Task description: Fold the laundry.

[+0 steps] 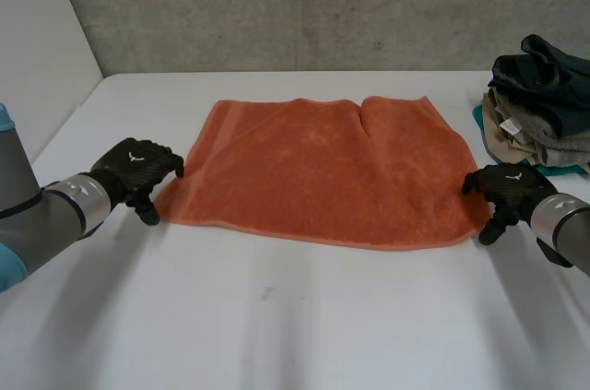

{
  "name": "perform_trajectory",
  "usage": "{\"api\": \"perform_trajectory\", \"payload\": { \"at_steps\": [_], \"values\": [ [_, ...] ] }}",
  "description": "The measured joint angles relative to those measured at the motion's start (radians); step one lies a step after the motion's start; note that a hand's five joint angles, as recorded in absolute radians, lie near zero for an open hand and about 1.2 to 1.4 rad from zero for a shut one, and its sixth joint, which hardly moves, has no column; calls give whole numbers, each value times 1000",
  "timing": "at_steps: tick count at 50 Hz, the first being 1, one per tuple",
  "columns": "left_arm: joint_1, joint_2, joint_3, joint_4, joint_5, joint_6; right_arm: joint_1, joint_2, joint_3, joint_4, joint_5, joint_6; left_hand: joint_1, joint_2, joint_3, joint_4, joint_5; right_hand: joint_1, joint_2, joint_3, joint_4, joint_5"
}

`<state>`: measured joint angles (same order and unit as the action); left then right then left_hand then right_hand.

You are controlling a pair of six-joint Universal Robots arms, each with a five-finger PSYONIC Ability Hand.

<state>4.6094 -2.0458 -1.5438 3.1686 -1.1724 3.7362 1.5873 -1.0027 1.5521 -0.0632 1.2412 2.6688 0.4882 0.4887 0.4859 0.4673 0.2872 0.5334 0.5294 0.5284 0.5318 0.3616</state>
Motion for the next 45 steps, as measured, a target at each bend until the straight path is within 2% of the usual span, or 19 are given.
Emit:
{"api": "perform_trajectory", "payload": {
  "at_steps": [4, 6, 9, 18, 24, 30, 39, 45],
  "values": [
    [4, -2, 2, 2, 0, 5, 4, 36, -13, -50, -2, -3, 0, 0, 0, 0, 0, 129, 136, 126, 121, 117],
    [4, -4, 4, 5, -2, 3, 6, 54, -24, -81, 2, 1, 0, 0, 0, 0, 0, 453, 463, 452, 446, 441],
    [4, -8, 7, 11, -3, 1, 7, 65, -35, -119, 7, 11, 0, 0, 0, 0, 0, 612, 652, 647, 649, 629],
    [-2, -51, 25, 28, -4, 9, 14, -8, -29, -155, 12, 36, 0, -4, 0, -3, 0, 612, 653, 656, 664, 633],
    [-8, -94, 53, 20, -4, 26, 39, -125, -19, -102, 12, 38, 7, 2, 6, 10, 17, 612, 653, 656, 664, 633],
    [-24, -136, 86, -4, -5, 54, 68, -202, -24, -42, 13, 51, 103, 95, 99, 125, 130, 612, 653, 656, 664, 633],
    [-57, -196, 142, -21, -32, 106, 84, -197, -38, -23, 15, 56, 103, 99, 100, 128, 132, 612, 653, 656, 664, 633],
    [-84, -246, 196, -22, -84, 138, 85, -174, -36, -24, 15, 54, 138, 131, 134, 157, 161, 612, 653, 656, 664, 633]
  ]
}}
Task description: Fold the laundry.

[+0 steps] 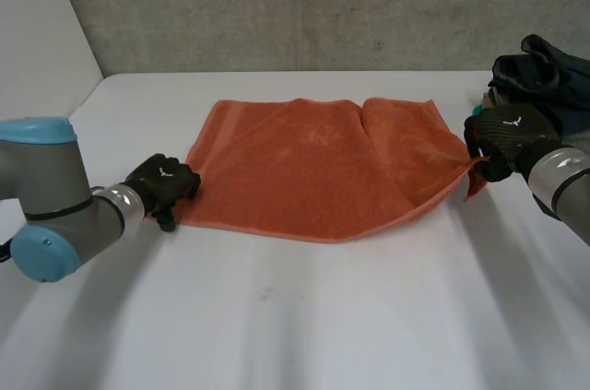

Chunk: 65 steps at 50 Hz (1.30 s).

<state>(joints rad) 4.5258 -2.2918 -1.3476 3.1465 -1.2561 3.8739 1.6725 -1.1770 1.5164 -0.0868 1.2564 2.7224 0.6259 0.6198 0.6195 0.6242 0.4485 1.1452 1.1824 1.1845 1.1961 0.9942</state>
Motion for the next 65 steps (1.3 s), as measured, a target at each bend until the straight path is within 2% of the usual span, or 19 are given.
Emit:
{"api": "perform_trajectory", "payload": {
  "at_steps": [20, 23, 31, 34, 35, 41, 48, 54, 59, 65],
  "values": [
    [-48, -95, 147, -2, -59, 19, -13, 19, 24, -7, -3, -22, 169, 167, 170, 165, 60, 0, 0, 0, 1, 0],
    [-54, -106, 170, -3, -72, 21, -14, 20, 28, -7, -3, -25, 200, 202, 202, 196, 163, 0, 0, 0, 1, 0],
    [-65, -129, 219, -10, -92, 23, -17, 22, 37, -8, -4, -33, 234, 243, 239, 237, 218, 0, 0, 0, 1, 0],
    [-69, -142, 242, -19, -97, 28, -17, 22, 41, -8, -4, -35, 375, 365, 363, 360, 341, 0, 0, 0, 1, 0],
    [-70, -146, 250, -24, -98, 30, -18, 22, 42, -8, -4, -36, 498, 496, 492, 483, 466, 0, 0, 0, 1, 0],
    [-70, -135, 279, -70, -111, 37, -23, 16, 43, -7, -2, -41, 537, 574, 570, 572, 539, 0, 0, 0, 1, 0],
    [-64, 55, 203, -138, -114, 9, -44, -39, 30, 13, 8, -63, 537, 574, 570, 575, 538, 0, 0, 2, 1, 0],
    [-34, 332, 85, -171, -86, -60, -66, -152, -18, 76, 25, -99, 537, 574, 571, 575, 538, 0, 0, 5, 2, 0],
    [16, 573, 16, -189, -20, -136, -83, -252, -129, 206, 38, -131, 537, 575, 571, 575, 538, 0, 0, 5, 4, 0],
    [61, 640, 6, -246, 31, -169, -78, -241, -251, 365, 39, -188, 537, 575, 571, 575, 538, 0, 0, 5, 4, 0]
  ]
}}
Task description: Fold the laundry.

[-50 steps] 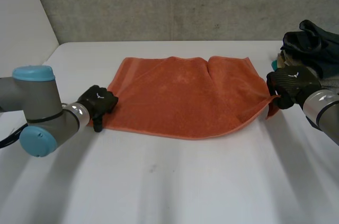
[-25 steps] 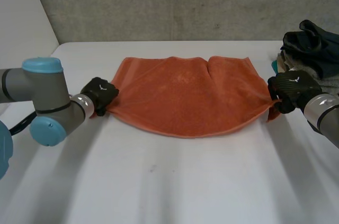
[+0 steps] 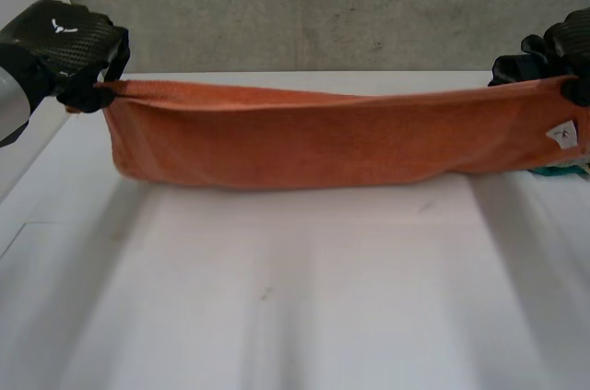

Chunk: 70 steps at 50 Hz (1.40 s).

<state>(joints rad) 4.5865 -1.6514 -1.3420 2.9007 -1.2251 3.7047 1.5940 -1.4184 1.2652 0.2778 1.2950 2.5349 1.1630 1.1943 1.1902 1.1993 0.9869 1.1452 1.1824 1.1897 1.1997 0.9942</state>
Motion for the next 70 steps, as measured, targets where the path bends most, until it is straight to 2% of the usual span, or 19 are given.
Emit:
{"api": "perform_trajectory", "payload": {
  "at_steps": [5, 8, 17, 21, 22, 25, 30, 34, 41, 51, 57, 61, 65, 70],
  "values": [
    [19, -63, 19, -49, 8, 3, 26, 95, -89, 106, 5, -85, 0, 0, 0, 0, 0, 0, 0, 0, 0, 0],
    [13, -184, 68, -58, -5, 24, 55, 212, -162, 146, 31, -150, 0, 0, 0, 0, 0, 0, 0, 0, 0, 0],
    [-36, -497, 408, -43, -81, 35, 106, 488, -440, 62, 112, -153, 0, 0, 0, 0, 0, 0, 0, 0, 0, 0],
    [-50, -557, 613, -9, -96, -25, 122, 574, -617, -72, 136, -92, 0, 2, 3, 0, 0, 0, 0, 1, 1, 0],
    [-55, -571, 716, 23, -104, -71, 129, 603, -701, -160, 152, -47, 0, 4, 3, 1, 0, 0, 0, 1, 1, 0],
    [-60, -574, 855, 92, -127, -156, 138, 626, -804, -321, 188, 32, 0, 4, 3, 1, 0, 0, 0, 1, 1, 0],
    [-61, -550, 983, 228, -201, -297, 148, 608, -857, -587, 241, 135, 0, 4, 3, 1, 0, 0, 0, 1, 1, 0],
    [-61, -533, 995, 297, -239, -357, 154, 570, -823, -700, 239, 162, 0, 4, 3, 1, 0, 0, 0, 1, 1, 5],
    [-51, -520, 874, 291, -240, -362, 156, 534, -721, -676, 176, 160, 0, 4, 3, 1, 0, 0, 0, 1, 1, 15],
    [-34, -525, 475, 272, -170, -284, 148, 542, -456, -476, 67, 123, 0, 4, 4, 1, 5, 0, 0, 1, 1, 15],
    [-32, -554, 225, 290, -89, -145, 141, 545, -251, -417, 52, 51, 0, 4, 4, 1, 6, 0, 0, 1, 1, 15],
    [-30, -545, 106, 273, -69, -49, 136, 532, -154, -374, 55, 5, 0, 4, 4, 1, 6, 0, 0, 1, 1, 15],
    [-27, -485, -23, 198, -67, 61, 127, 477, -50, -263, 76, -74, 0, 4, 4, 1, 6, 0, 0, 1, 1, 15],
    [-11, -335, -195, 19, -79, 202, 96, 330, 119, -51, 137, -244, 0, 4, 4, 1, 6, 0, 0, 1, 1, 15]
  ]
}}
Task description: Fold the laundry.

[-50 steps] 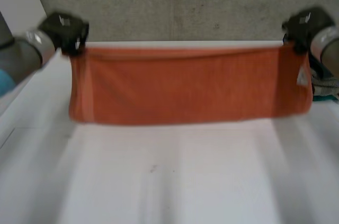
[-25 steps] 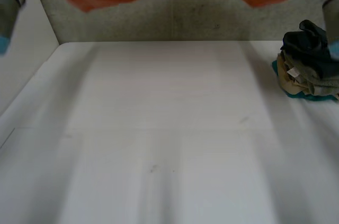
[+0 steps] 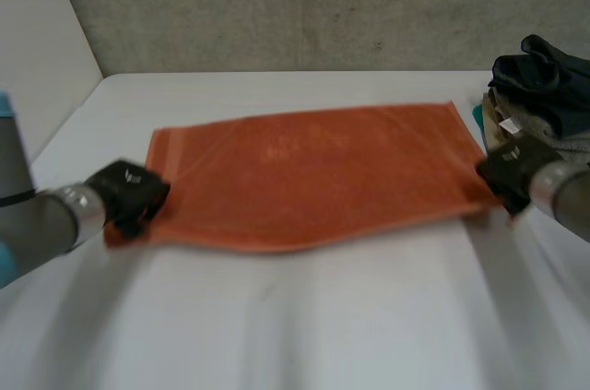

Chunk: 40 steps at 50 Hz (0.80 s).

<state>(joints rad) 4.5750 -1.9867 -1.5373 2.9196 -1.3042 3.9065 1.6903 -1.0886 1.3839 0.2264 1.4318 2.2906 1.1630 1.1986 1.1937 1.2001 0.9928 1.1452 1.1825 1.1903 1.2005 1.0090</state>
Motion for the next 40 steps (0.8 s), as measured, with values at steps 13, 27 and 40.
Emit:
{"api": "perform_trajectory", "payload": {
  "at_steps": [13, 27, 40],
  "values": [
    [80, 279, -185, -297, 75, 263, -82, -230, 246, 113, -28, -291, 0, 0, 0, 0, 0, 0, 0, 0, 0, 1],
    [-52, -59, 253, -153, -67, 5, 14, 82, -42, -244, -26, -29, 0, 0, 0, 0, 2, 0, 0, 0, 0, 12],
    [-102, -331, 568, -200, -236, -70, 51, 384, -304, -442, -24, -11, 0, 0, 0, 0, 6, 0, 0, 0, 0, 12]
  ]
}}
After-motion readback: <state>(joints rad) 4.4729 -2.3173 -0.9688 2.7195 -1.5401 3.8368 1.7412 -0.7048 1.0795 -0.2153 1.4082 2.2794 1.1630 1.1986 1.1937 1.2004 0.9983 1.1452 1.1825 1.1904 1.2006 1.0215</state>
